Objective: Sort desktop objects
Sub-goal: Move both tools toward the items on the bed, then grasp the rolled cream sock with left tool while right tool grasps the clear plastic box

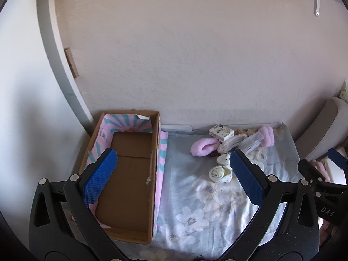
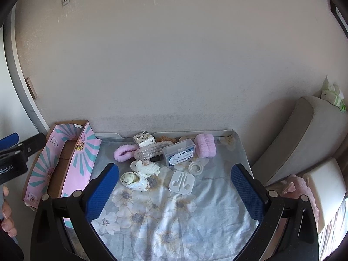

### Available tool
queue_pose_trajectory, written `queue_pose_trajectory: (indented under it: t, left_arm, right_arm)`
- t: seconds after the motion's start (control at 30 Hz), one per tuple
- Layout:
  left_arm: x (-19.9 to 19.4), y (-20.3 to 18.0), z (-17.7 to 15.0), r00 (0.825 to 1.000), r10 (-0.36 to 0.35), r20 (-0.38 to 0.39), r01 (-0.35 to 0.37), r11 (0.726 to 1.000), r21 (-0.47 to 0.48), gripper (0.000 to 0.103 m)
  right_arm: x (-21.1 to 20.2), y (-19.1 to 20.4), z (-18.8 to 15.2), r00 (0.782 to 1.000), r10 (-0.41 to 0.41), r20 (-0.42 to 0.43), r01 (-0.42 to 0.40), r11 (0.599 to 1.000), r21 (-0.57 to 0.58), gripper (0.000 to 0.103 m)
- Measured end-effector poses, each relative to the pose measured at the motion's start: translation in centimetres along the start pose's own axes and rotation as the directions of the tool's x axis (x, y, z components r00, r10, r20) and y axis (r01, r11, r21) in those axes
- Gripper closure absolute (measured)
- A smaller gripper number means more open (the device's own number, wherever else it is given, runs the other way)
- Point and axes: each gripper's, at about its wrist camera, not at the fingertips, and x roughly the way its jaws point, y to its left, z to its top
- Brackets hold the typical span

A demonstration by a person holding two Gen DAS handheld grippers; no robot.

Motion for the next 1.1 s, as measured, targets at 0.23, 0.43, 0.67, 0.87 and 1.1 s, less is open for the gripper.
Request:
queue_pose_trajectory:
  t: [0.23,0.43,0.67,0.87,1.1]
  left_arm:
    - [1.2,-1.1,-1.1,0.997,-0.066,-0.032,0.066,0.998,0.014,0.000]
    - [4.0,-4.1,-2.5,0.987,-0.120,-0.109,0.125,0.992,0.035,0.000]
    - [10.3,-7.8,-5.2,0.965,-0.154,-0.213,0.168,0.985,0.051,0.000]
    - [15.3,-9.4,-8.3,0.953,-0.122,-0.277,0.140,0.989,0.048,0.000]
    - [18.4,-10.3,-9.8,0.957,-0.102,-0.271,0.118,0.992,0.046,0.000]
  right_arm:
    - [0.5,-1.7,-0.2,0.999,0.045,0.010,-0.044,0.999,-0.021,0.000]
    - [2.4,-4.0,0.4,0.997,0.075,-0.006,-0.075,0.992,-0.104,0.000]
    - [9.8,-3.9,1.4,0.968,0.241,-0.067,-0.250,0.944,-0.215,0.000]
    - [15.1,-3.2,0.4,0.964,0.267,0.001,-0.255,0.922,-0.291,0.000]
    - [20.2,-2.0,0.1,0.965,0.255,-0.063,-0.261,0.906,-0.334,0.000]
